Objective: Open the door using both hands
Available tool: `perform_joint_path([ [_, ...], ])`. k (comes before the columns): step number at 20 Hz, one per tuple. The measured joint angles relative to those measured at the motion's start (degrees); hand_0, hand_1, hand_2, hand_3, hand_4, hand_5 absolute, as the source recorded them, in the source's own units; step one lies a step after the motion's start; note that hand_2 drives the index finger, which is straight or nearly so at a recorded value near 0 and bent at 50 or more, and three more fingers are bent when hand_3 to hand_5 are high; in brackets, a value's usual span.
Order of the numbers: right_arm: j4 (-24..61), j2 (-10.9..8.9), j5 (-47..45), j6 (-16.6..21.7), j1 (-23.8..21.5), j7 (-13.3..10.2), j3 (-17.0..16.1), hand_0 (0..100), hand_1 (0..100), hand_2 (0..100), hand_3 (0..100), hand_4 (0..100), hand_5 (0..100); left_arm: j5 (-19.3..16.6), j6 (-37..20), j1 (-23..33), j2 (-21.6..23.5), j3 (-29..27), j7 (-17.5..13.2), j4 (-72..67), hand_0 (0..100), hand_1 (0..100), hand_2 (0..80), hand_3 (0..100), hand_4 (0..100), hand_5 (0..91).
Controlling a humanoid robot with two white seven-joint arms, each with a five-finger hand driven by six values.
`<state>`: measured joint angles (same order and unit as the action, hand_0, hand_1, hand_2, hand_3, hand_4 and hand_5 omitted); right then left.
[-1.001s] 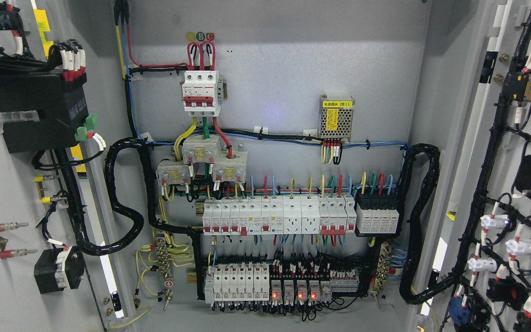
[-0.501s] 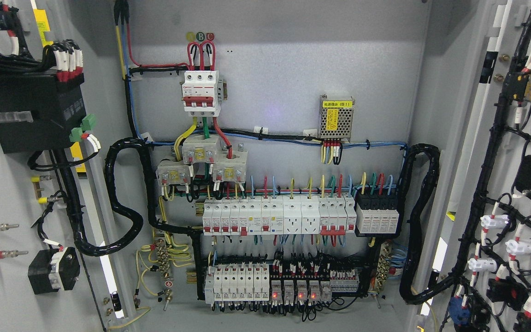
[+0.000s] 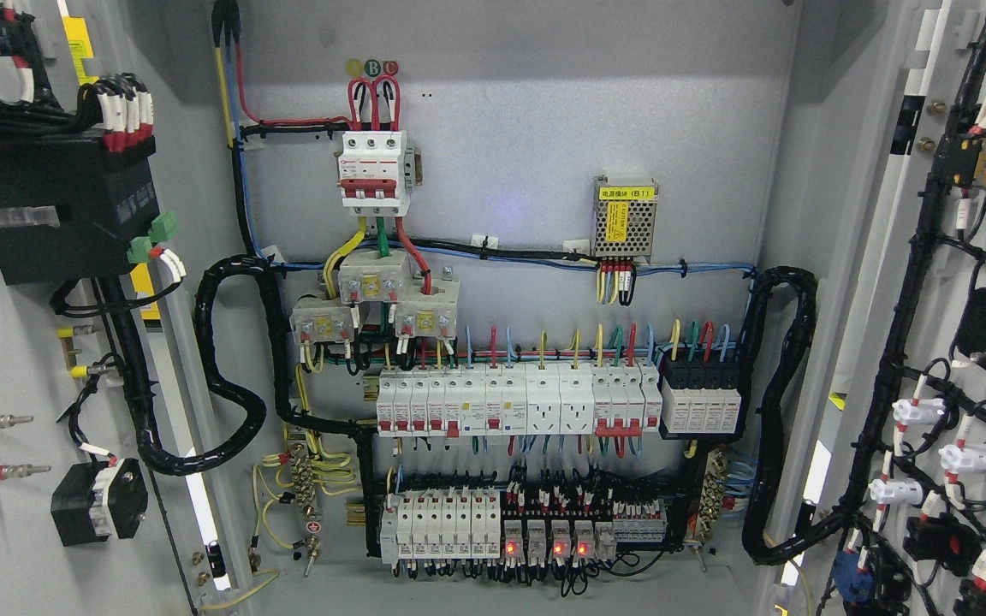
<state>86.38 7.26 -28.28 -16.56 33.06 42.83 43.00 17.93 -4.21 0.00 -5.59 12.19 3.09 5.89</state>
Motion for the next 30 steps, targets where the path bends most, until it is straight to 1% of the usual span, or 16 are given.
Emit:
perform_joint_path([
  [4,0.06,-2.28,0.11,0.58,-2.85,0.07,-3.73,22,0,0,0,0,0,0.10,-0.77,0.15,0.08,0.03,0.02,1.23,0,0,0.0,2,0,0.0],
  [6,0.18,-3.82,0.15,0.93,-4.56,0.23,-5.99,22,0,0,0,0,0,0.07,-0.90,1.61,0.19,0.03,0.02,4.00,0,0,0.0,2,0,0.0],
  [7,0.34,-4.70,0.18,1.19,-5.61,-0.12,-7.28,22,0,0,0,0,0,0.03,-0.94,2.56,0.29,0.04,0.14,6.16,0,0,0.0,2,0,0.0],
  [8,0.54,-5.38,0.19,1.37,-6.63,-1.47,-8.49,22,0,0,0,0,0,0.00,-0.97,3.85,0.44,0.06,0.18,8.71,0,0,0.0,2,0,0.0],
  [9,0.82,-6.16,0.20,1.59,-7.69,-2.92,-9.62,22,0,0,0,0,0,-0.03,-0.99,4.98,0.59,0.10,-0.85,11.22,0,0,0.0,2,0,0.0],
  [11,1.62,-7.90,0.16,3.03,-10.39,-6.34,-11.98,22,0,0,0,0,0,-0.10,-1.16,7.20,0.98,0.13,-4.31,17.11,0,0,0.0,2,0,0.0],
  [12,2.19,-8.83,0.15,4.59,-11.98,-7.81,-13.03,22,0,0,0,0,0,-0.12,-1.21,8.00,1.28,0.11,-6.71,19.73,0,0,0.0,2,0,0.0],
  [13,2.76,-9.63,0.14,6.43,-13.48,-9.16,-13.87,22,0,0,0,0,0,-0.12,-1.21,8.65,1.70,0.06,-9.26,22.61,0,0,0.0,2,0,0.0],
  [15,4.01,-11.53,0.17,10.61,-17.10,-11.54,-15.68,22,0,0,0,0,0,-0.04,-0.68,9.78,2.31,0.02,-15.86,27.63,0,0,0.0,2,0,0.0],
  [16,4.62,-12.53,0.18,12.37,-19.19,-12.77,-16.63,22,0,0,0,0,0,0.00,-0.46,10.18,2.59,-0.02,-18.57,30.22,0,0,0.0,2,0,0.0],
  [17,5.25,-13.38,0.19,14.06,-21.18,-13.67,-17.54,22,0,0,0,0,0,0.04,0.11,10.58,2.86,-0.10,-20.70,32.63,0,0,0.0,2,0,0.0],
  [19,6.57,-15.04,0.21,17.56,-25.29,-15.30,-19.48,22,0,0,0,0,0,0.12,2.81,11.35,3.33,-0.48,-23.24,37.77,0,0,0.0,2,0,0.0],
  [21,7.83,-16.55,0.22,20.85,-29.65,-16.14,-21.45,22,0,0,0,0,0,0.14,6.88,12.49,3.67,-1.02,-24.30,43.00,0,0,0.0,2,0,0.0],
  [24,9.81,-18.76,0.23,25.21,-36.14,-17.16,-24.70,22,0,0,0,0,0,0.07,10.53,14.43,4.13,-1.96,-25.00,51.58,0,0,0.0,2,0,0.0],
  [27,11.94,-20.57,0.23,28.74,-42.25,-17.80,-28.10,22,0,0,0,0,0,-0.05,11.60,16.17,4.86,-2.76,-25.16,60.18,0,0,0.0,2,0,0.0],
  [30,14.97,-21.94,0.23,30.24,-47.73,-18.15,-31.59,22,0,0,0,0,0,-0.15,11.83,17.38,5.65,-3.31,-25.26,68.02,0,0,0.0,1,0,0.0],
])
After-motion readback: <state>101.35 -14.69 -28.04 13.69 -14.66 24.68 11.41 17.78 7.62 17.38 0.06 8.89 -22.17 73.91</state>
